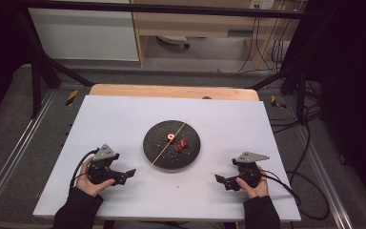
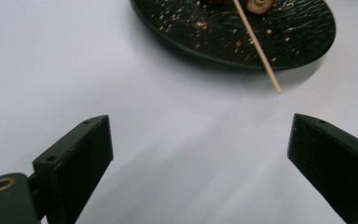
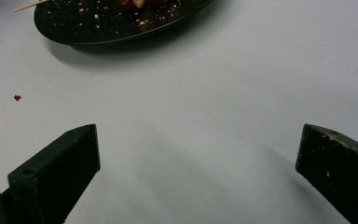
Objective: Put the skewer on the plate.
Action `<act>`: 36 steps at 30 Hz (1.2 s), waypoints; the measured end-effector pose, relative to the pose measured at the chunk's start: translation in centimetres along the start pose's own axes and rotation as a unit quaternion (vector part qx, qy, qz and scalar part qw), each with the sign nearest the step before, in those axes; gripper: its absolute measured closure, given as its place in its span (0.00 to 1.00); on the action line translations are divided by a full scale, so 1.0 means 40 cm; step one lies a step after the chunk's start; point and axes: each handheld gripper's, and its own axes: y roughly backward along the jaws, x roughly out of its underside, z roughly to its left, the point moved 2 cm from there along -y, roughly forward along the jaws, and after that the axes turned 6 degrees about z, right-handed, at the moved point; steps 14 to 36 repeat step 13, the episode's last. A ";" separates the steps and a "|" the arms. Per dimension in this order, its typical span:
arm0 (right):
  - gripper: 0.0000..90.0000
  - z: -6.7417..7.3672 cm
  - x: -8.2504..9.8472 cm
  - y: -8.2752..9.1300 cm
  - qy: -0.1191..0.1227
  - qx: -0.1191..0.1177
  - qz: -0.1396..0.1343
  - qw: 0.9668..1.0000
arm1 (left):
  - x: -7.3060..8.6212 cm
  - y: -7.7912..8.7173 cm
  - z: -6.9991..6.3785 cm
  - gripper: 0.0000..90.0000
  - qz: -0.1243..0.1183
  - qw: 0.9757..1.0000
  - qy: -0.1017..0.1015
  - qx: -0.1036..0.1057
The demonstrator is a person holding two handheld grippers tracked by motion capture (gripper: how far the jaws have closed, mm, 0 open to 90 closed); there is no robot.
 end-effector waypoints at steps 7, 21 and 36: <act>0.01 0.002 0.002 0.000 0.002 -0.002 0.002 1.000 | 0.048 0.010 0.014 0.06 0.003 1.000 0.003 -0.011; 0.01 0.002 0.002 0.000 0.001 -0.002 0.004 1.000 | 0.054 0.012 0.013 0.06 0.001 1.000 0.001 -0.011; 0.01 0.002 0.002 0.000 0.001 -0.002 0.004 1.000 | 0.054 0.012 0.013 0.06 0.001 1.000 0.001 -0.011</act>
